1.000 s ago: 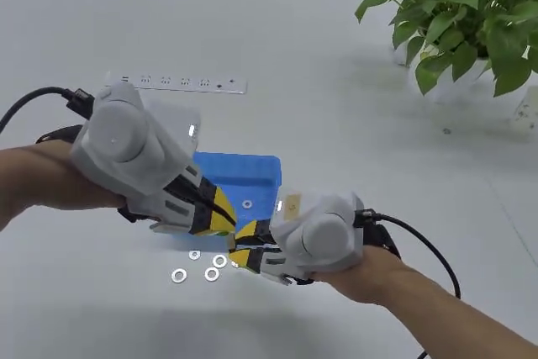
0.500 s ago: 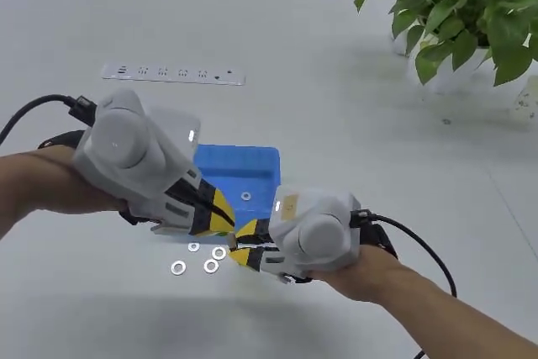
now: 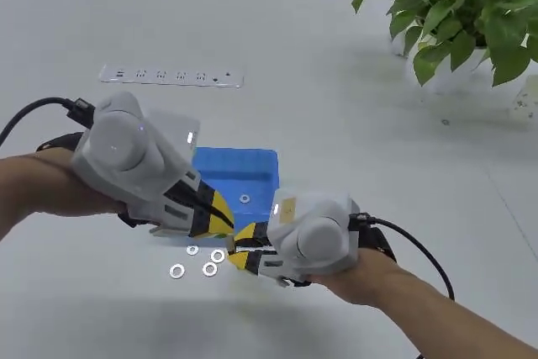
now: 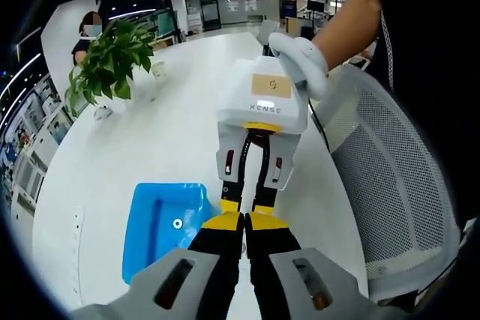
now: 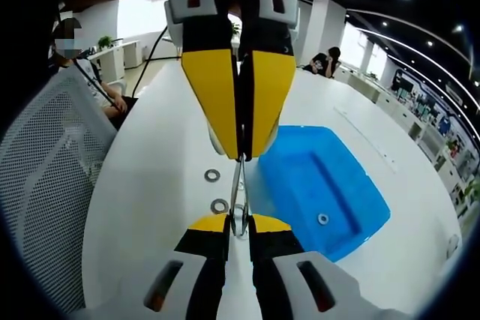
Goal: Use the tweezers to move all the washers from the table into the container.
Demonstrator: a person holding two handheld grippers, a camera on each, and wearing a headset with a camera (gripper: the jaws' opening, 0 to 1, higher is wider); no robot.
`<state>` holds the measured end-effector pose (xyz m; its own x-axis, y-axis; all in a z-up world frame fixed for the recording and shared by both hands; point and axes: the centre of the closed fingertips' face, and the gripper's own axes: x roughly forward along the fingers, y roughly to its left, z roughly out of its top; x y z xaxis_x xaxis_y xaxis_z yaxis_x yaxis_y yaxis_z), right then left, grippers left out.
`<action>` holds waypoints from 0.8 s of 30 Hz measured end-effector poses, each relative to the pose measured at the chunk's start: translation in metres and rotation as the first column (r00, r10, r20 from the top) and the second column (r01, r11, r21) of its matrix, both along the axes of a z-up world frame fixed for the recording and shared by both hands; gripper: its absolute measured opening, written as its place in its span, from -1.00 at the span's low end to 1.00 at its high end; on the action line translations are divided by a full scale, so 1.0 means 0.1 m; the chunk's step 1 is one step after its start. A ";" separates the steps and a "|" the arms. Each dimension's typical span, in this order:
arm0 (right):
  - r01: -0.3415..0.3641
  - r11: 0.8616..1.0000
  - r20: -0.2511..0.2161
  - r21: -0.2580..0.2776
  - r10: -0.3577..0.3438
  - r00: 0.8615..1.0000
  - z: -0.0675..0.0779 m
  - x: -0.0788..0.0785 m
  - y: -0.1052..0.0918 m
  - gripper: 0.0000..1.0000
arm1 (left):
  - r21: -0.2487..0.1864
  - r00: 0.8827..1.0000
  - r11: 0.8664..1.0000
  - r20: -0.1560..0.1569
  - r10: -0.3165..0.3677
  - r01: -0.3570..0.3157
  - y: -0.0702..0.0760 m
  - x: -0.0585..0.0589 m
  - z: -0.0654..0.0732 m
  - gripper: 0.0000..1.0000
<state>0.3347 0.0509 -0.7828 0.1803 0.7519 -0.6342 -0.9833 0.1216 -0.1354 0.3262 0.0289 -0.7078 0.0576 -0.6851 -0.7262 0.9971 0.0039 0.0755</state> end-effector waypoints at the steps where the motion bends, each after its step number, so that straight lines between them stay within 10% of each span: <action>1: 0.000 1.000 0.001 0.000 0.000 1.000 0.00 0.00 0.00 -0.76 | -0.005 1.000 1.000 -0.004 -0.002 0.002 -0.01 0.00 0.00 -0.90; 24: 0.013 1.000 -0.022 -0.006 -0.013 1.000 -0.01 0.02 0.01 -0.76 | -0.015 1.000 1.000 0.001 0.012 -0.012 -0.04 0.05 0.01 -0.90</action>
<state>0.3367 0.0521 -0.7842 0.1758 0.7458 -0.6425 -0.9844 0.1336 -0.1144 0.3315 0.0248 -0.7067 0.0668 -0.6954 -0.7155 0.9969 0.0174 0.0762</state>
